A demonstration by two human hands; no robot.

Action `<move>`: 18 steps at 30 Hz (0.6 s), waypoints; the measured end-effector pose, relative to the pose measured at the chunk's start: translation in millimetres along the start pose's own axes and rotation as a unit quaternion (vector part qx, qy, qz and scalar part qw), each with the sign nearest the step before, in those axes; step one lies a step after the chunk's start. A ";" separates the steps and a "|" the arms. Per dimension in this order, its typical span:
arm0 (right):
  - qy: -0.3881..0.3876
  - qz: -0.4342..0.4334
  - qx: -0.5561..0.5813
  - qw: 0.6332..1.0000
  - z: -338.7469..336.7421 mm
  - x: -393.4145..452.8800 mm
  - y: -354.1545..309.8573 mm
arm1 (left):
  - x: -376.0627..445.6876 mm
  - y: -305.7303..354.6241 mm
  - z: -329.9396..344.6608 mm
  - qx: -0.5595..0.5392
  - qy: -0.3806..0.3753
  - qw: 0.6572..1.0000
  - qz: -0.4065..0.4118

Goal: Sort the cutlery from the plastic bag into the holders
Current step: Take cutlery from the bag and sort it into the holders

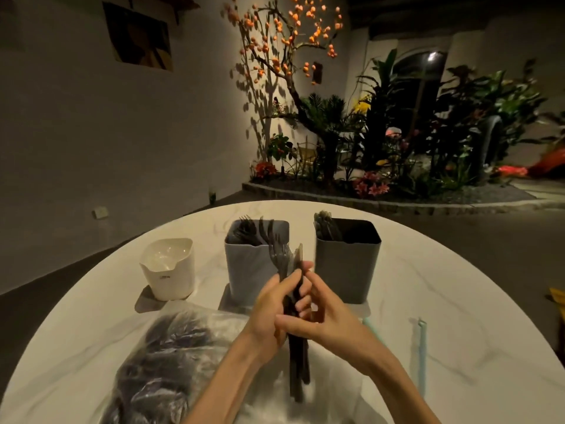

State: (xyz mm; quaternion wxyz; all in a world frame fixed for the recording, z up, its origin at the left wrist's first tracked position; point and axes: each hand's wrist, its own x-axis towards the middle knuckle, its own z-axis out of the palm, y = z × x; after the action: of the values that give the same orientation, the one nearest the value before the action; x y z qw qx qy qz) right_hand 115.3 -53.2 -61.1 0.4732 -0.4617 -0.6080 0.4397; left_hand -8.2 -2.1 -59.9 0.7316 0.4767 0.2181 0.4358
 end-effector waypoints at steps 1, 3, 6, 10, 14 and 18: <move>-0.012 -0.006 -0.018 1.000 -1.7 -1.1 3.4 | 1.6 -2.1 -0.3 0.005 0.005 1.000 0.007; -0.021 -0.012 -0.033 0.999 -5.2 -4.0 11.4 | 1.7 -6.3 -1.4 0.029 -0.003 0.999 0.017; 0.016 -0.016 -0.052 0.998 -5.0 -9.1 23.7 | -3.1 -9.6 -0.6 0.046 0.003 0.999 0.023; 0.087 -0.009 -0.096 0.991 5.6 -9.6 31.4 | -6.0 -7.6 3.4 0.081 0.026 0.996 0.041; 0.105 0.014 -0.060 0.993 8.1 -8.5 29.4 | -14.0 -8.6 1.2 0.179 0.026 0.983 0.012; 0.088 0.049 -0.038 0.994 7.4 -8.5 25.8 | -17.0 -6.2 -2.3 0.161 0.049 0.986 -0.011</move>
State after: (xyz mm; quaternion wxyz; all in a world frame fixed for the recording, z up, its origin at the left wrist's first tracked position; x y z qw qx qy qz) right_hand 112.9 -57.5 -88.8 0.4848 -0.5457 -0.5568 0.3964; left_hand -16.1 -16.3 -68.1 0.6386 0.5642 0.3261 0.4093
